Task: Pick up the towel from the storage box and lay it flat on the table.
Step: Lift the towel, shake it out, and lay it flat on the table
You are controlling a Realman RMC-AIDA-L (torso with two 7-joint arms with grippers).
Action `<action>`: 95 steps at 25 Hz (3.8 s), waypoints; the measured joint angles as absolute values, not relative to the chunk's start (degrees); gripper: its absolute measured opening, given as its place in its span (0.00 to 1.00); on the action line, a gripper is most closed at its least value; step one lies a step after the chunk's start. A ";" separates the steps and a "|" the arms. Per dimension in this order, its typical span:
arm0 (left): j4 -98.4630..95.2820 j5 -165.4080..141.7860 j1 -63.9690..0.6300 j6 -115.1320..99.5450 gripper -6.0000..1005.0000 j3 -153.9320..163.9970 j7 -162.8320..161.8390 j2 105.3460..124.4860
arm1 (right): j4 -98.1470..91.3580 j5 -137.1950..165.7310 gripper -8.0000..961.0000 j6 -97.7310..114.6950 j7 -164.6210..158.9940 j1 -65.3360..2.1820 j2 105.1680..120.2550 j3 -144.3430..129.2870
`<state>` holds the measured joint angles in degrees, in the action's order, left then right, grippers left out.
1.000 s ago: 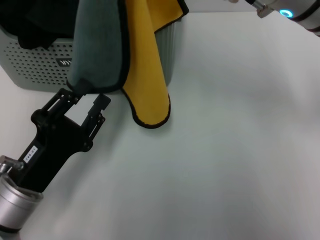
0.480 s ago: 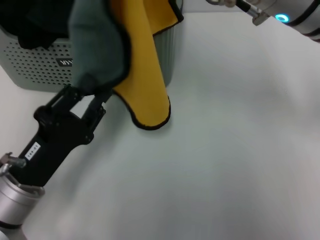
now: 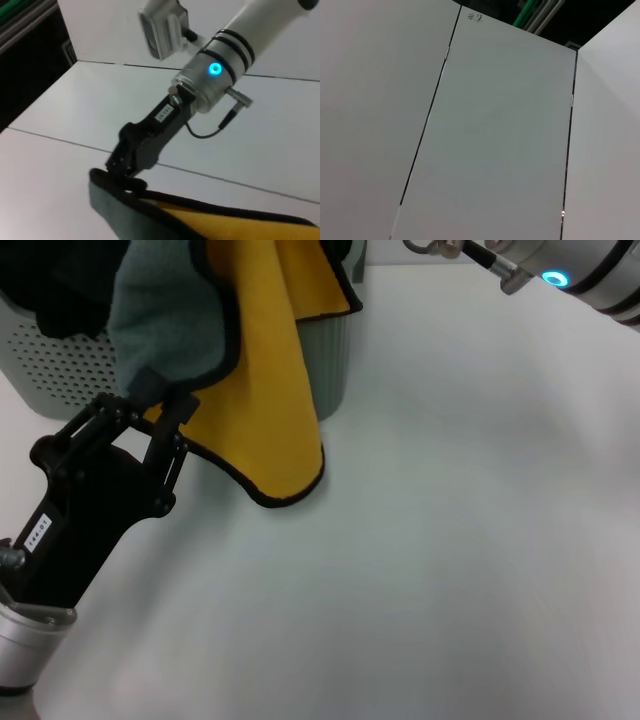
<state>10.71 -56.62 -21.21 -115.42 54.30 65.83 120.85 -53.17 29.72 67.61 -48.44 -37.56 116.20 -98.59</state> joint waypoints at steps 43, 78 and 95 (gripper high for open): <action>14.12 -57.71 -25.13 -105.80 0.30 46.62 77.69 120.85 | -53.47 23.10 0.02 68.56 -49.66 -38.05 116.19 -101.51; 15.97 -66.38 -25.41 -115.04 0.31 44.08 56.93 120.85 | -48.97 20.40 0.02 66.96 -47.02 -38.70 116.19 -100.83; 10.49 -71.91 -25.22 -114.75 0.19 48.83 36.68 120.85 | -45.94 18.71 0.02 65.92 -45.66 -39.50 116.19 -98.98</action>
<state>10.49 -71.91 -25.22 -114.75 48.83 36.68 120.85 -45.94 18.71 65.92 -45.66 -39.50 116.19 -98.98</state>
